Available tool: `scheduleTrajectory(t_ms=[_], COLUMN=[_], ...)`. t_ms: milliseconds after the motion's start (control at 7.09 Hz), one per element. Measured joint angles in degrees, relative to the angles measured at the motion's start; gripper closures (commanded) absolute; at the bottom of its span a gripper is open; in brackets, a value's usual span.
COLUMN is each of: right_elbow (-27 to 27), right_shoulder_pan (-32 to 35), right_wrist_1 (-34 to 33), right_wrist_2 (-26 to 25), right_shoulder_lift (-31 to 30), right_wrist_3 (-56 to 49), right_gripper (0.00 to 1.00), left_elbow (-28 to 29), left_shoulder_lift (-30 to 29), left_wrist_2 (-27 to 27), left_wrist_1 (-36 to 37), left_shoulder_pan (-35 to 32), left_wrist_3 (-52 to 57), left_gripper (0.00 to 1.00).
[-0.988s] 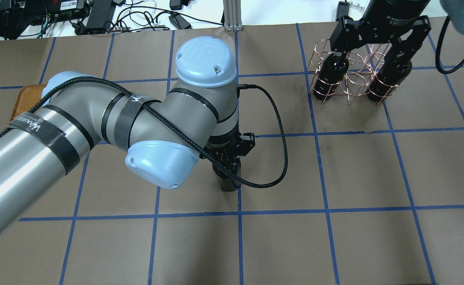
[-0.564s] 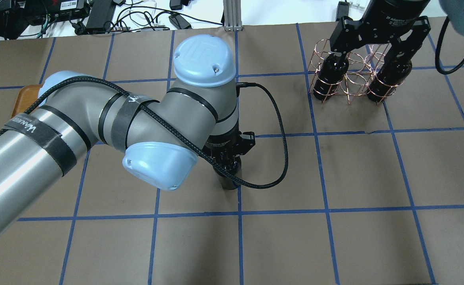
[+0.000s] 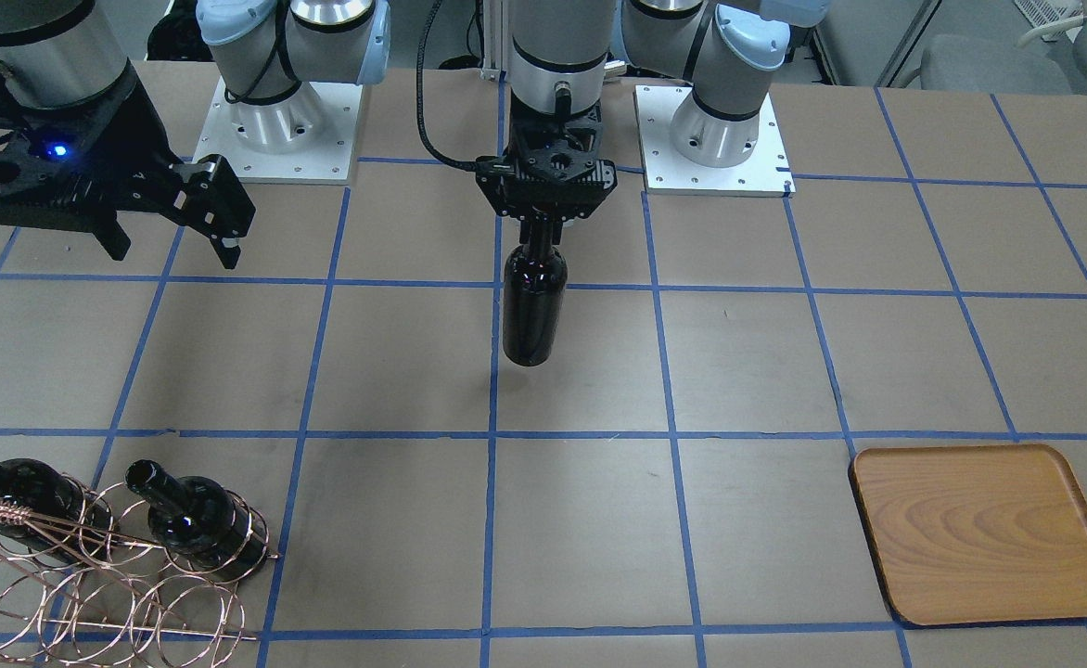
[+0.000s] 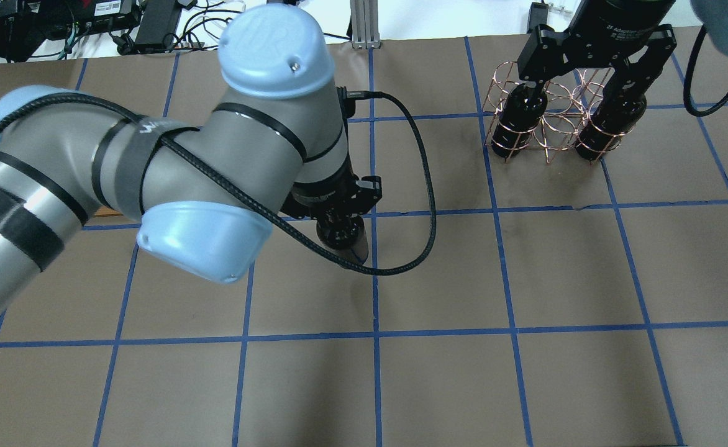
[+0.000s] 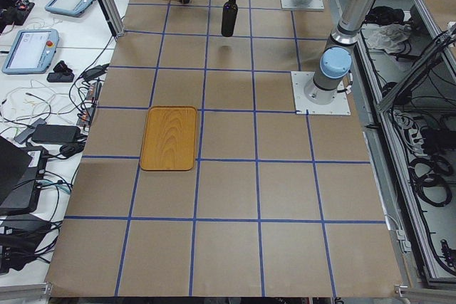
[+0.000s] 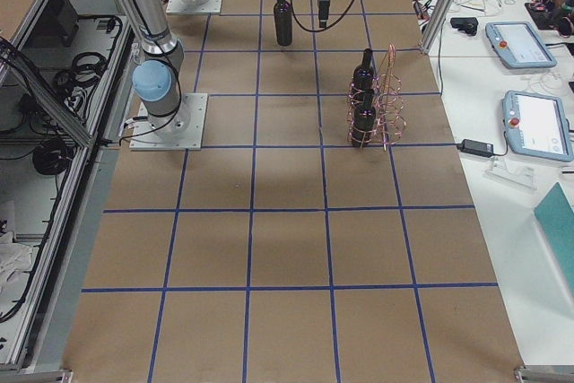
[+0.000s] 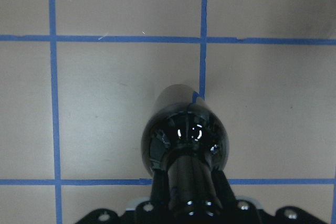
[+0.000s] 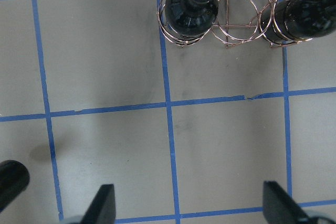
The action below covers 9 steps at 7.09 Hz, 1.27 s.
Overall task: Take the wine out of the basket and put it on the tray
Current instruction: 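Carry the bottle with the left gripper over the wooden tray and lower it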
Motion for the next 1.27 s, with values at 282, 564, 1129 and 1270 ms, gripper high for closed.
scheduleTrajectory(t_ms=[282, 564, 1129, 1270], right_elbow=[0.0, 0.0, 0.0, 0.0], right_shoulder_pan=[-0.1, -0.1, -0.2, -0.2], right_wrist_1=[-0.1, -0.1, -1.6, -1.6], right_wrist_2=[-0.1, 0.0, -0.1, -0.2], right_shoulder_lift=[0.0, -0.1, 0.0, 0.0], right_wrist_3=[-0.1, 0.0, -0.1, 0.0], right_gripper=[0.0, 0.0, 0.0, 0.0], left_elbow=[2.4, 7.0, 15.0, 16.9], left_shoulder_lift=[0.7, 0.0, -7.1, -10.6], left_wrist_2=[-0.1, -0.4, 0.0, 0.8], left_wrist_1=[-3.7, -8.9, -11.6, -8.7], left_shoulder_pan=[11.0, 23.9, 46.0, 47.5], left_wrist_3=[9.1, 21.8, 43.8, 45.7], left_gripper=[1.0, 1.0, 1.0, 1.0])
